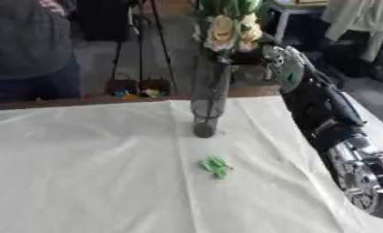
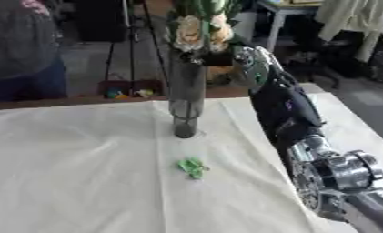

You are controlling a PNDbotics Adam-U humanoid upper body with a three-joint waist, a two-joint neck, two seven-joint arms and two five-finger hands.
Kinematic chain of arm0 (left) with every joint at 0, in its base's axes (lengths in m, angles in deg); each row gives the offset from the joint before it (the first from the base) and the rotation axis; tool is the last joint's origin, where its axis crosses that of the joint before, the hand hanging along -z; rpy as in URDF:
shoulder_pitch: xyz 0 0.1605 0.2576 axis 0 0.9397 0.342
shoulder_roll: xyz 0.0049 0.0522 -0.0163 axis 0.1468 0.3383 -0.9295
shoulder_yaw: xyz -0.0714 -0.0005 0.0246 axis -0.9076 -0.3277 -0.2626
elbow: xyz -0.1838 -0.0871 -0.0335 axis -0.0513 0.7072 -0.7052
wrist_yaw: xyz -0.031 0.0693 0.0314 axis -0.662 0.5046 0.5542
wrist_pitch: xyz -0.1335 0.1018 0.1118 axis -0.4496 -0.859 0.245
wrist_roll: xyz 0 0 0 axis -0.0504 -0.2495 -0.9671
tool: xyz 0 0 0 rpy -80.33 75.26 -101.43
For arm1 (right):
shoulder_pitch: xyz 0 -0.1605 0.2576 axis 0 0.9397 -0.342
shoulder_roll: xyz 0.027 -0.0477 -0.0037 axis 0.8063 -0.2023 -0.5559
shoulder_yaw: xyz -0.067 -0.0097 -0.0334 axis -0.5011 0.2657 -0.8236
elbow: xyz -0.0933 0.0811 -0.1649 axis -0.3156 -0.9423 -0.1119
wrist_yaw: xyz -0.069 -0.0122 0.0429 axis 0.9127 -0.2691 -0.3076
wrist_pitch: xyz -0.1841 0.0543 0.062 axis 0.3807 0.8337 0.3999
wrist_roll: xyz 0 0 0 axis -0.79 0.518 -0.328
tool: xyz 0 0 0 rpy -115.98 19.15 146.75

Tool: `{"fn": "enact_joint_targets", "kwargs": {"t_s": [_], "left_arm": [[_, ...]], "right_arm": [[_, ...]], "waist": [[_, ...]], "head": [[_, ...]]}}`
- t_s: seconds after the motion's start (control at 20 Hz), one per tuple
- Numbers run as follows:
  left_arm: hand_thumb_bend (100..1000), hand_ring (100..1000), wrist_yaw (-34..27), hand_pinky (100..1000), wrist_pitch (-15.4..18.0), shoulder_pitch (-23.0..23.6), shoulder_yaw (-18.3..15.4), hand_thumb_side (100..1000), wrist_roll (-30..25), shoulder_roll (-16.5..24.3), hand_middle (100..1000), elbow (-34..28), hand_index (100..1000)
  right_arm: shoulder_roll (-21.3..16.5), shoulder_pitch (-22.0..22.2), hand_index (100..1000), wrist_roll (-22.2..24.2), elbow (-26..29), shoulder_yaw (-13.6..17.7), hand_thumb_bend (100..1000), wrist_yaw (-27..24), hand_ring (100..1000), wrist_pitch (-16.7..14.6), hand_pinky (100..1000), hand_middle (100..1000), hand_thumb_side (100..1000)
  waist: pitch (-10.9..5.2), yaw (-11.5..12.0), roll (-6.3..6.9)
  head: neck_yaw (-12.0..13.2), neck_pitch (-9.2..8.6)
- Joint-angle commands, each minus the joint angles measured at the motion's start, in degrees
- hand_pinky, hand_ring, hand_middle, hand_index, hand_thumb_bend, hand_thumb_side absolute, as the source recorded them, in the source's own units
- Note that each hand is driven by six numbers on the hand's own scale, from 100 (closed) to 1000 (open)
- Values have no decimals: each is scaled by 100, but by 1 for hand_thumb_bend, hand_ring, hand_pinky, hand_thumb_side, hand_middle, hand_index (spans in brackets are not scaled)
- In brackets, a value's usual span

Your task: Arrange flowers into the vase.

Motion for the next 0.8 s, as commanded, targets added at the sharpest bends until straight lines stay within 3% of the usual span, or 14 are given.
{"fn": "enact_joint_targets", "kwargs": {"t_s": [0.05,0.8], "left_arm": [[641,416,21,553,0,-28,-48,999,-8,95,308,-50,586],[641,415,26,554,-2,-26,-59,1000,-5,91,308,-38,585]], "right_arm": [[-179,-97,914,-69,198,65,717,-166,975,20,1000,953,896],[-305,121,931,431,329,-149,707,-474,980,-241,1000,959,907]], "waist": [[-43,-2,23],[-43,-15,15]], "head": [[10,-34],[37,-34]]}}
